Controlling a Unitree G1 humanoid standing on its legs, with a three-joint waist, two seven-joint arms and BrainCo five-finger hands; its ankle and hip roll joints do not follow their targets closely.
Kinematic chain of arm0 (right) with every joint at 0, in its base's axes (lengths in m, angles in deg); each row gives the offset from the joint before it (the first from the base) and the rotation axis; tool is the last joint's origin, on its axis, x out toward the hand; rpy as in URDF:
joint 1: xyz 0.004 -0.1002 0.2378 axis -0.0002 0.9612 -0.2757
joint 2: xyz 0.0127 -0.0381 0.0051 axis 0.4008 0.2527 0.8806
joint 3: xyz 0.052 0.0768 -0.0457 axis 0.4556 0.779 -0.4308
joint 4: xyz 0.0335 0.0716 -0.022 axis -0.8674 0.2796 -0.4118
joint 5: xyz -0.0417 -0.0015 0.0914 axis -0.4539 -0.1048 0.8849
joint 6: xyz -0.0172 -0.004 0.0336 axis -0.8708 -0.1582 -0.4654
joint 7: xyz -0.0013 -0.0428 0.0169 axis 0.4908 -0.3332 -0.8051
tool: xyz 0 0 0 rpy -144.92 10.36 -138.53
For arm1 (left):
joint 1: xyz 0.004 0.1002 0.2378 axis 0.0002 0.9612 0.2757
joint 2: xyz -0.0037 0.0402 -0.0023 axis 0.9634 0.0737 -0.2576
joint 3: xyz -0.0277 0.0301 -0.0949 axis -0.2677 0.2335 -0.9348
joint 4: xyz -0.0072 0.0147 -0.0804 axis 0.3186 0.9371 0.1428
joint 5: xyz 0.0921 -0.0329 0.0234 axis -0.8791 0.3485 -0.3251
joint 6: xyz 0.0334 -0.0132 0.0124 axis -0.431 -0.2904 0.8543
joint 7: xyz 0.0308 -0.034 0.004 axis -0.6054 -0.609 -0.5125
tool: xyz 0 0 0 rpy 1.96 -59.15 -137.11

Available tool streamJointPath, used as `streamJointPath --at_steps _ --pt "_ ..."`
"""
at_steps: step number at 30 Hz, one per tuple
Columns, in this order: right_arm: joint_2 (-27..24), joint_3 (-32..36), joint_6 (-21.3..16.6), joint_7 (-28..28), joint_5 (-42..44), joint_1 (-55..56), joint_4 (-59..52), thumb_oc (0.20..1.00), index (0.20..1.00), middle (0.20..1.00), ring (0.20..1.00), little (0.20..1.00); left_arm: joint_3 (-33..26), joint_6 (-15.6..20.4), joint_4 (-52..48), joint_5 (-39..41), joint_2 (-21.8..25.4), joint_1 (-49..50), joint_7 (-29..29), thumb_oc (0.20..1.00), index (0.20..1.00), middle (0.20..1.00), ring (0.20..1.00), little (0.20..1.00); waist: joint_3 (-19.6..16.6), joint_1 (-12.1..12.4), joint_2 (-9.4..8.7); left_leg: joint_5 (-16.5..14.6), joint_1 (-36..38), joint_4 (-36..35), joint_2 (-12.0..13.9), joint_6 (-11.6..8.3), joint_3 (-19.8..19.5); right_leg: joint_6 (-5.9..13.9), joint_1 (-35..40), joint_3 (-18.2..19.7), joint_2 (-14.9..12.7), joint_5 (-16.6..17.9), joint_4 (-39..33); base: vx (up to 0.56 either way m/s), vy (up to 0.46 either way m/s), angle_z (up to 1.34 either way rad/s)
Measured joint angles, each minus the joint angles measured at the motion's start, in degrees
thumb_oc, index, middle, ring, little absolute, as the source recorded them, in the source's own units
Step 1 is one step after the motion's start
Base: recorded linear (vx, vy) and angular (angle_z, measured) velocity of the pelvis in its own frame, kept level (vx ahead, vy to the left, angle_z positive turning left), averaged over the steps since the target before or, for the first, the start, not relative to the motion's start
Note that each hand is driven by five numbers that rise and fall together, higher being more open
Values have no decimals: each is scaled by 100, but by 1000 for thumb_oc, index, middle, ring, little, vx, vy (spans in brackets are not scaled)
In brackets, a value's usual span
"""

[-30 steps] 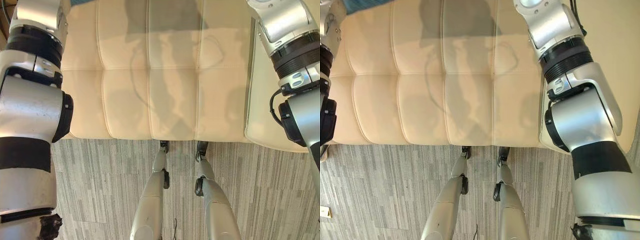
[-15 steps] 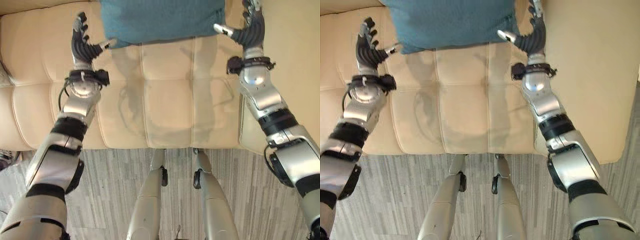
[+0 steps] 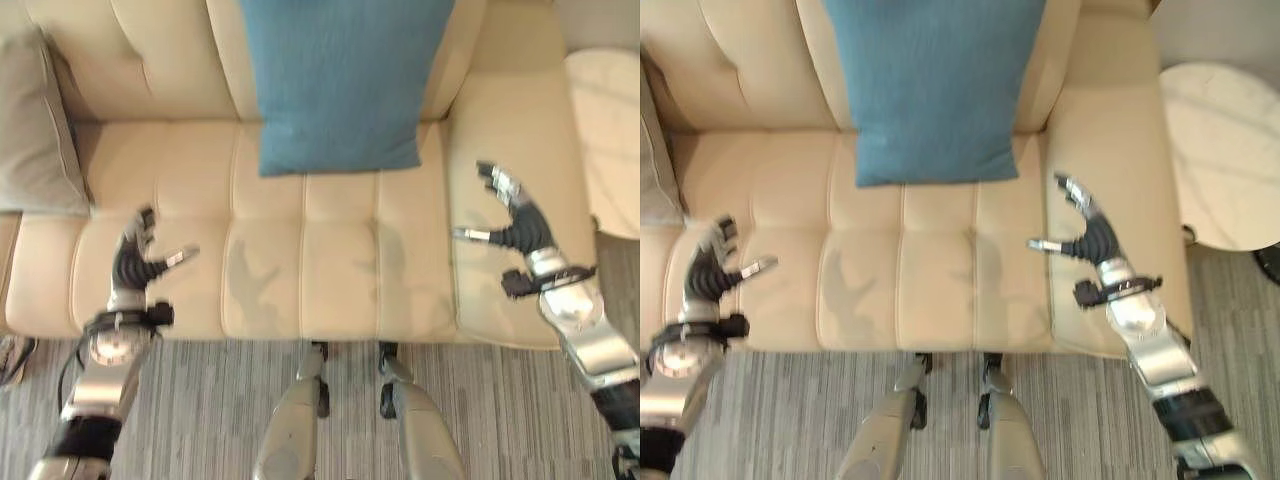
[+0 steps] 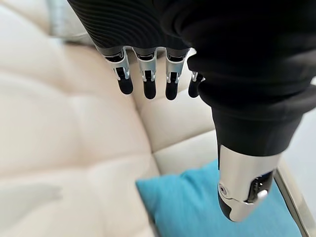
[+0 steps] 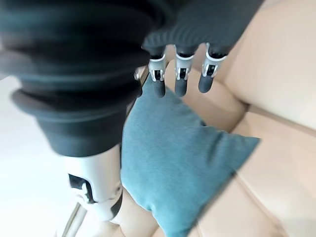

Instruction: Pick up all the scattered cushions and arrange them neatly on the sofa.

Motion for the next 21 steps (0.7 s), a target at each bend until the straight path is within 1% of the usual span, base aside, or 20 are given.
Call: streamJointPath --at_steps 1,2,3,4,5,7,8,9,11,12,13,14,15,16,17,18,19,20,21 --pt "210 -8 51 57 -3 283 198 1000 1000 1000 1000 1000 -69 -32 100 4 -266 235 78 1000 1000 1000 1000 1000 -45 -25 -40 -22 258 -5 -2 30 28 12 248 13 13 -4 -78 42 47 -19" --pt "230 -136 148 128 -15 450 417 1000 1000 1000 1000 1000 -60 -144 254 7 -390 463 112 1000 1000 1000 1000 1000 -139 -50 -66 -80 452 -7 -3 110 82 12 467 29 18 -5 -181 43 47 -23" --pt "234 -177 167 205 -53 567 540 1000 1000 1000 1000 1000 -19 -218 359 0 -426 577 172 1000 1000 1000 1000 1000 -269 -120 -86 -134 511 -7 -3 154 108 12 544 28 16 -8 -253 48 93 -25" --pt "477 -48 184 289 -139 772 963 1000 1000 1000 1000 1000 -49 -306 627 -28 -620 685 294 1000 1000 1000 1000 1000 -479 -182 -105 -181 651 -9 0 172 172 98 798 19 12 76 -436 14 115 -14" --pt "549 -48 212 335 -173 900 1148 1000 1000 1000 1000 1000 -18 -334 728 -58 -664 739 363 1000 1000 1000 1000 1000 -511 -267 -111 -197 748 -7 -6 184 176 144 930 12 11 112 -509 49 145 -8" --pt "942 139 272 436 -276 1074 1616 1000 1000 1000 1000 1000 -74 -377 1048 -241 -937 770 447 1000 1000 1000 1000 1000 -561 -308 -106 -249 1062 -11 -17 240 222 135 1236 30 5 136 -630 44 109 -12" --pt "1068 129 305 443 -330 1131 1906 1000 1000 1000 1000 1000 -58 -434 1339 -349 -1068 805 478 1000 1000 1000 1000 1000 -655 -325 -87 -327 1214 -13 -18 253 286 135 1396 73 3 132 -706 21 118 -34" --pt "1169 102 396 493 -419 1297 2174 1000 1000 1000 1000 1000 -39 -513 1733 -516 -1228 868 535 1000 1000 1000 1000 1000 -842 -374 -76 -417 1361 -25 -27 242 367 135 1554 170 -1 131 -811 14 122 -32" --pt "1235 96 505 498 -556 1519 2409 1000 1000 1000 1000 1000 3 -676 2194 -781 -1434 1037 537 1000 1000 1000 1000 1000 -1023 -514 -69 -509 1640 -46 -31 267 498 148 1782 289 1 119 -892 1 112 -42" --pt "1223 102 544 490 -611 1542 2486 1000 1000 1000 1000 1000 34 -721 2229 -911 -1463 1181 555 1000 1000 1000 1000 1000 -1102 -531 -78 -541 1721 -54 -9 282 593 149 1829 380 13 102 -893 -131 127 -44" --pt "1209 113 549 485 -613 1597 2480 1000 1000 1000 1000 1000 40 -737 2232 -930 -1459 1261 566 1000 1000 1000 1000 1000 -1178 -612 -118 -553 1741 -52 -3 279 644 149 1824 412 18 104 -894 -208 108 -31" --pt "1207 116 547 478 -612 1657 2486 1000 1000 1000 1000 1000 41 -740 2233 -930 -1452 1260 564 1000 1000 1000 1000 1000 -1206 -643 -148 -553 1748 -52 -2 278 653 151 1821 440 23 105 -895 -328 85 -66" --pt "1250 93 540 456 -635 1677 2548 1000 1000 1000 1000 1000 173 -740 2158 -931 -1388 1212 570 1000 1000 1000 1000 1000 -1260 -676 -297 -495 1755 -13 -22 363 959 184 1656 676 55 434 -858 -214 22 -91" --pt "1243 115 537 424 -664 1579 2550 1000 1000 1000 1000 1000 183 -740 2116 -932 -1325 1162 566 1000 1000 1000 1000 1000 -1227 -697 -336 -474 1717 -13 -1 423 1120 260 1545 743 45 557 -857 -581 19 -102" --pt "1244 93 540 381 -705 1445 2572 1000 1000 1000 1000 1000 174 -728 2082 -931 -1189 991 550 1000 1000 1000 1000 1000 -1177 -781 -325 -536 1538 -57 28 482 1187 609 1393 611 -17 487 -859 -656 8 -50" --pt "1338 25 527 342 -706 1441 2723 1000 1000 1000 1000 1000 181 -738 1996 -927 -1147 838 503 1000 1000 1000 1000 1000 -1144 -767 -307 -323 1274 139 93 816 1240 605 1157 89 -79 45 -321 -745 -21 -11" --pt "1472 -116 545 225 -686 1234 3042 1000 1000 1000 1000 1000 191 -713 1721 -922 -1067 612 450 1000 1000 1000 1000 1000 -1048 -548 -189 -105 940 228 375 786 1249 523 137 -149 52 -796 2625 -389 -89 10" --pt "1498 -291 548 234 -690 1226 3115 1000 1000 1000 1000 1000 197 -698 1593 -920 -989 598 431 1000 1000 1000 1000 1000 -1004 -393 -111 141 1025 26 511 733 1170 541 96 -163 261 -1124 3856 -359 -189 22" --pt "1497 -321 533 232 -683 1245 3086 1000 1000 1000 1000 1000 173 -721 1670 -911 -921 647 361 1000 1000 1000 1000 1000 -974 -294 -81 202 1015 -1 520 704 1120 576 524 -129 334 -1232 3939 -337 -232 17"
